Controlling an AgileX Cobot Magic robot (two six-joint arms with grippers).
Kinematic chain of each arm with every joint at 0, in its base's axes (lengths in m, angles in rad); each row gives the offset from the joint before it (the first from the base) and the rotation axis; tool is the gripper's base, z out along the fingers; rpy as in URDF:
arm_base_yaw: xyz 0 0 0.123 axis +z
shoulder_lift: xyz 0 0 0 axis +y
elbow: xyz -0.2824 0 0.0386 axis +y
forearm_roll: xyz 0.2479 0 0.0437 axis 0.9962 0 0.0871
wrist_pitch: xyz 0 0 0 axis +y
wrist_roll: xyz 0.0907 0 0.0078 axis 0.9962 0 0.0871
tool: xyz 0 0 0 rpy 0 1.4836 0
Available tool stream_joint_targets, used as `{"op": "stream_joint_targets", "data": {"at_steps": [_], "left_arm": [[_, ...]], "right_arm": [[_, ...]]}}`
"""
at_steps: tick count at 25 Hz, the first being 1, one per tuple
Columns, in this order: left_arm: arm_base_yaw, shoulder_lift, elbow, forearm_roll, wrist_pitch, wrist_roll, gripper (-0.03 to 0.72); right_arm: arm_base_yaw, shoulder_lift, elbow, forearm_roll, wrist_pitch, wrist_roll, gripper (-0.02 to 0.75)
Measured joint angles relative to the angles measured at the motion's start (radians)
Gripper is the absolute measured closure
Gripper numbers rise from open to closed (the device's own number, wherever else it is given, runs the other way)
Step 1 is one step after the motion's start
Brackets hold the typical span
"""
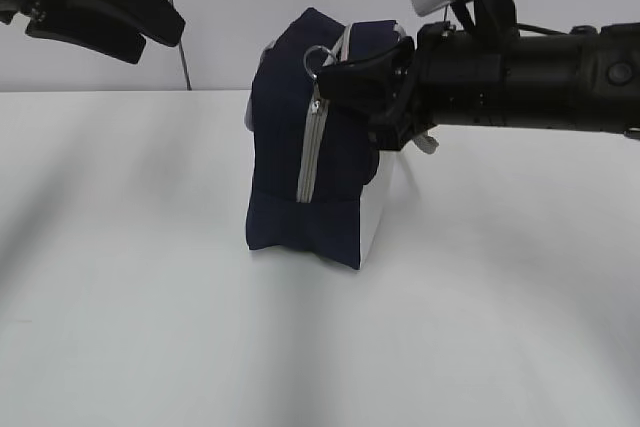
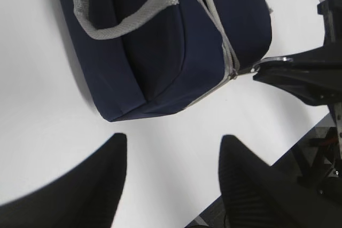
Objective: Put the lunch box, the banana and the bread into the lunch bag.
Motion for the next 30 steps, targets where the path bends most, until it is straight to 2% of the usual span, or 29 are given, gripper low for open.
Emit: {"op": "stream_joint_targets", "data": {"at_steps": [5,15,19,30], "left_arm": [[0.0,0.01,0.0,-0.01,-0.018,0.047,0.301],[0.0,0.108,0.0,-0.165,-0.036,0.212,0.317],[0.0,0.154,0.0,-0.179,-0.057,0.247,0.317],[0.0,0.208,0.0,-0.27,-0.081,0.376,0.317]], "right_arm": [[0.0,0.003,-0.085,-0.068,0.032,0.103,0.754],[0.0,0.05,-0.224,-0.182,0.152,0.295,0.754],[0.0,0.069,-0.246,-0.207,0.199,0.322,0.754],[0.0,0.091,-0.341,-0.263,0.183,0.406,0.754]]}}
